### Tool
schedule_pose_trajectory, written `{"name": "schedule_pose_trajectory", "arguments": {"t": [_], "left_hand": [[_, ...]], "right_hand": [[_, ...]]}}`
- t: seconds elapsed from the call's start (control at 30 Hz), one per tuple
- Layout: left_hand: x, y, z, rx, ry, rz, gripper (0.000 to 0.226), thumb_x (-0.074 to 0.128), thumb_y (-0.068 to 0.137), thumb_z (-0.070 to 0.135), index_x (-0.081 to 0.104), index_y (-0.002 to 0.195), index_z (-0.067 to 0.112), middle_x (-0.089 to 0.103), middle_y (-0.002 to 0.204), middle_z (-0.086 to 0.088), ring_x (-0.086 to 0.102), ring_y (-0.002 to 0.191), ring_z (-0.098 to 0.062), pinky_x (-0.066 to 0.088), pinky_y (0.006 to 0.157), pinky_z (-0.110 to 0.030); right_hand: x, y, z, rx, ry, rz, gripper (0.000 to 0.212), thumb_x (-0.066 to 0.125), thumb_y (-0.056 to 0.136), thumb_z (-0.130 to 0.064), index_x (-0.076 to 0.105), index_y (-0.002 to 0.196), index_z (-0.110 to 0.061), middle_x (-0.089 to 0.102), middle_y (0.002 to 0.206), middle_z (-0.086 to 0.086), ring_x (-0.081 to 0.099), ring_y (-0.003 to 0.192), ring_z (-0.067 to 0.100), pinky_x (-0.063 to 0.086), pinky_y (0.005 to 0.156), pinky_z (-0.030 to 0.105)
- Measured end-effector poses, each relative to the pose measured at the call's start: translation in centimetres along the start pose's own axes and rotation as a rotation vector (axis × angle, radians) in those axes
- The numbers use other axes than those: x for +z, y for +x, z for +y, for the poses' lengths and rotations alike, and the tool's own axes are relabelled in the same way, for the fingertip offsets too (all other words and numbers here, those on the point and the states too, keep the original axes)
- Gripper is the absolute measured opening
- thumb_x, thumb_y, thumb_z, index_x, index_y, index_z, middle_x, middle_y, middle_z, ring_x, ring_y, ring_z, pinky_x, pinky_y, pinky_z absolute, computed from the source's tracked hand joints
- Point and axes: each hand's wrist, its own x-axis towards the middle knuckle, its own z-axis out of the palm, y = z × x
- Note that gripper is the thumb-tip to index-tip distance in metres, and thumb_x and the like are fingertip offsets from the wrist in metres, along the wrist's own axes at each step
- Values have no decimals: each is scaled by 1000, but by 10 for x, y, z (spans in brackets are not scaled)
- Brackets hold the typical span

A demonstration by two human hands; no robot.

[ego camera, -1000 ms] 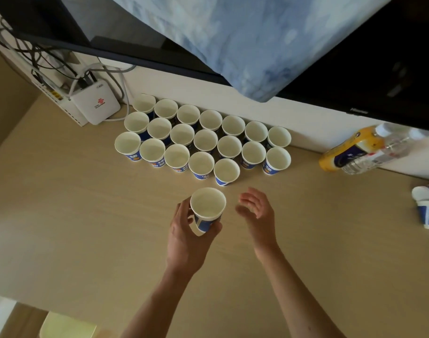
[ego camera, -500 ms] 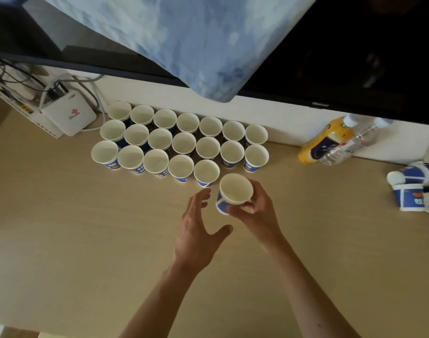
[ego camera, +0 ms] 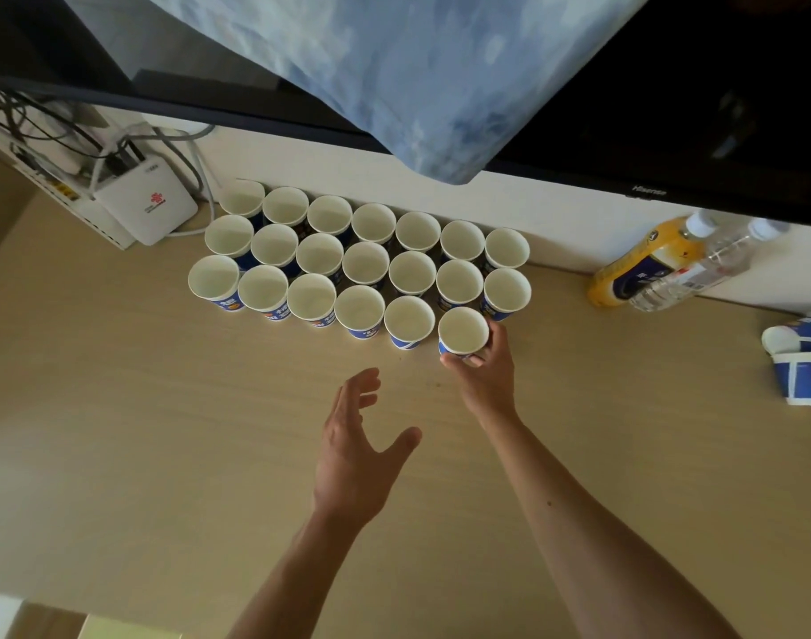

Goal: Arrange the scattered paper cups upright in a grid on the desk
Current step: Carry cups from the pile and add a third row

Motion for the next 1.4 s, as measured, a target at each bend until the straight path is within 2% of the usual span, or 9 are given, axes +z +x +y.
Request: {"name": "schedule_pose_trajectory", "arguments": {"t": [0.27,0.4,0.57,0.77,0.97,1.03,1.1,1.27,1.4], "left_hand": [[-1,-1,-3,-18,-16,-5,75,88,73,21,48,135,27,58,127,18,56,114,1,45,93,-22],[-2,-2,-5,-18,-16,-11,74,88,73,21,48,135,28,58,128,17,57,114,-1,46,93,-25],[-3,-4,-6,-12,-17,-30,74,87,73,21,48,135,28,58,127,18,57,114,-1,46,93,-25],[-4,-9,3,41,-28,-120,68,86,75,22,50,132,28,59,125,18,58,112,-2,47,93,-27],[0,-23,23,116,-11,-282,59,83,80,22,53,130,25,64,120,13,60,111,-6,51,94,-37],[6,-31,34,149,-3,-324,55,82,81,22,54,128,24,65,118,14,61,109,-2,52,93,-36],[17,-47,50,190,-7,-374,52,82,82,21,56,126,24,66,116,15,61,106,2,53,92,-32],[57,-101,87,304,-23,-483,45,80,83,22,58,122,26,67,113,17,62,102,7,54,89,-27],[99,-160,112,386,-38,-540,43,79,84,26,59,122,26,67,114,17,63,102,5,54,88,-27]], "right_hand": [[6,6,6,11,-15,7,68,82,76,-7,50,133,-25,63,120,-13,63,109,4,53,94,25],[8,10,7,9,-37,6,72,81,74,-8,49,138,-22,63,127,-6,61,119,13,54,98,32],[1,-1,8,43,-72,9,75,79,73,-4,46,138,-22,60,130,-10,58,120,7,50,101,37],[-27,-55,4,97,-18,175,73,79,78,-2,45,141,-18,53,136,2,52,126,12,50,103,41],[-77,-130,-23,57,92,346,66,76,84,-2,45,140,-21,55,136,0,54,123,4,49,98,28],[-91,-152,-31,47,152,387,63,76,84,-1,47,135,-24,57,134,0,55,124,9,50,97,28],[-109,-177,-35,33,215,429,60,78,84,-3,50,133,-23,59,133,-1,56,126,12,51,98,30],[-158,-229,-36,-6,332,526,59,82,76,-23,54,129,-28,62,131,-2,60,123,12,51,103,42],[-216,-265,-29,-21,427,550,53,84,75,-19,59,121,-29,66,124,1,65,117,16,52,102,43]]}}
